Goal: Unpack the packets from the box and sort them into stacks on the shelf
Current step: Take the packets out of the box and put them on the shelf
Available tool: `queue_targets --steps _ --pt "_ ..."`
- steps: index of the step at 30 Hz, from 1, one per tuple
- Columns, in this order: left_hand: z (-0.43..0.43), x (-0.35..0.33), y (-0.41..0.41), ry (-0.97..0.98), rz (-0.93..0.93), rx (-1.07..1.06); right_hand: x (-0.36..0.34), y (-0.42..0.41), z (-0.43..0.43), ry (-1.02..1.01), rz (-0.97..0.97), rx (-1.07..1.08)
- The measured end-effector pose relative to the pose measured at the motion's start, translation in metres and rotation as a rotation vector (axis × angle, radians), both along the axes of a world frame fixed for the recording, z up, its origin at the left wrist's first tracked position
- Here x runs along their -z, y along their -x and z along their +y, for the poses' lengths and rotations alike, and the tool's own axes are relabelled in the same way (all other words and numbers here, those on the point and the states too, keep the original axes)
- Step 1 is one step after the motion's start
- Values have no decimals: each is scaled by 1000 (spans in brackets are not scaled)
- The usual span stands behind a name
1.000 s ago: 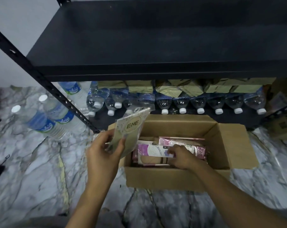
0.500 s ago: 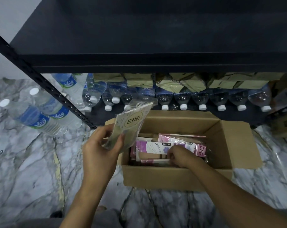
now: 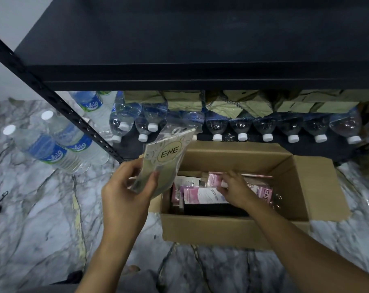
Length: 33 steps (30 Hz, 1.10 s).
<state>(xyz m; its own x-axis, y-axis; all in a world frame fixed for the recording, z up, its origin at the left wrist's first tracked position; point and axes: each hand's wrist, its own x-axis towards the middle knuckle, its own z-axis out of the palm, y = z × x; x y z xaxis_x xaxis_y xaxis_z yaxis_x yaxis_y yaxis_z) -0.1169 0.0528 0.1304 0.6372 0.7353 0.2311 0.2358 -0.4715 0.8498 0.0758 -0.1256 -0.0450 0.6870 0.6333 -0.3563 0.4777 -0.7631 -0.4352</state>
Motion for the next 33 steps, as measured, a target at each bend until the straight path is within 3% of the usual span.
queue_targets --steps 7,14,23,33 --pt "0 5 -3 -23 9 -2 4 6 -10 157 -86 -108" --pt "-3 -3 -4 -64 8 23 -15 5 -14 183 1 -104" --pt "-6 -19 9 -181 -37 29 -110 0 -41 -208 152 230" --pt "-2 -88 22 -444 -126 -82 -255 39 -72 -551 77 393"
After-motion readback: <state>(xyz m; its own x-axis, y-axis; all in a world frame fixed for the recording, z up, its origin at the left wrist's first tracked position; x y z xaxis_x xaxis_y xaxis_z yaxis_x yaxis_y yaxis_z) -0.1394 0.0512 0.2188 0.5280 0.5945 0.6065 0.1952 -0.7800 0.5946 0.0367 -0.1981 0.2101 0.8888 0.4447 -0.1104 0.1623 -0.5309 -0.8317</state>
